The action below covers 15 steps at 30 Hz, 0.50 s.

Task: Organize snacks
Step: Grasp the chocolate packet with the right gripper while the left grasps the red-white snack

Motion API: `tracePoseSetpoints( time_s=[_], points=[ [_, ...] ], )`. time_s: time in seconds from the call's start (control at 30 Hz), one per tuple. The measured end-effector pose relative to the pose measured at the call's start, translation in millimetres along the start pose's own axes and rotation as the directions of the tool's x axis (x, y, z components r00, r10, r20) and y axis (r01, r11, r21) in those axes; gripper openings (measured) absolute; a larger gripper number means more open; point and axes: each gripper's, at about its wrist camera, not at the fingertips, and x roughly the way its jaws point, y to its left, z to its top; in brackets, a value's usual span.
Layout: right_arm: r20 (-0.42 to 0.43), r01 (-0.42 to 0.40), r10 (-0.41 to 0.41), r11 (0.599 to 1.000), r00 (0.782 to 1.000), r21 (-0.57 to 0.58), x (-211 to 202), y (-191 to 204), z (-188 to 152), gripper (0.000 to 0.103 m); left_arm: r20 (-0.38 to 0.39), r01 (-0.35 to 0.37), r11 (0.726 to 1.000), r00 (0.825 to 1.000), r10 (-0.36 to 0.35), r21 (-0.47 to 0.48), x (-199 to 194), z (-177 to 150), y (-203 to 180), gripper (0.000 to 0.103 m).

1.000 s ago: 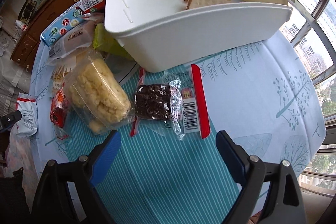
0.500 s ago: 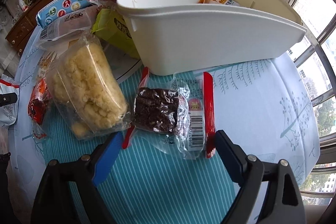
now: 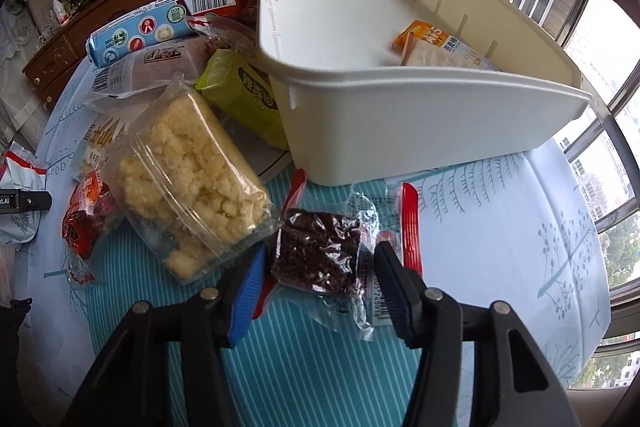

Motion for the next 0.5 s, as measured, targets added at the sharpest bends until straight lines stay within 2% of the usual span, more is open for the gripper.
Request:
tracePoseSetpoints(
  time_s=[0.13, 0.17, 0.5],
  points=[
    [0.003, 0.010, -0.010, 1.000, 1.000, -0.003, -6.7, 8.7, -5.7, 0.048, 0.001, 0.009, 1.000, 1.000, -0.009, 0.002, -1.6, -1.5, 1.4, 0.056],
    [0.001, 0.012, -0.012, 1.000, 1.000, -0.004, -7.8, 8.8, -5.8, 0.048, -0.001, 0.015, 1.000, 1.000, -0.015, 0.002, -2.4, -2.5, 0.9, 0.049],
    [-0.033, 0.015, -0.015, 1.000, 0.999, 0.005, -14.9, 9.0, -11.2, 0.043, -0.033, 0.066, 0.998, 0.997, -0.066, 0.002, -12.6, -22.7, -9.7, 0.047]
  ],
)
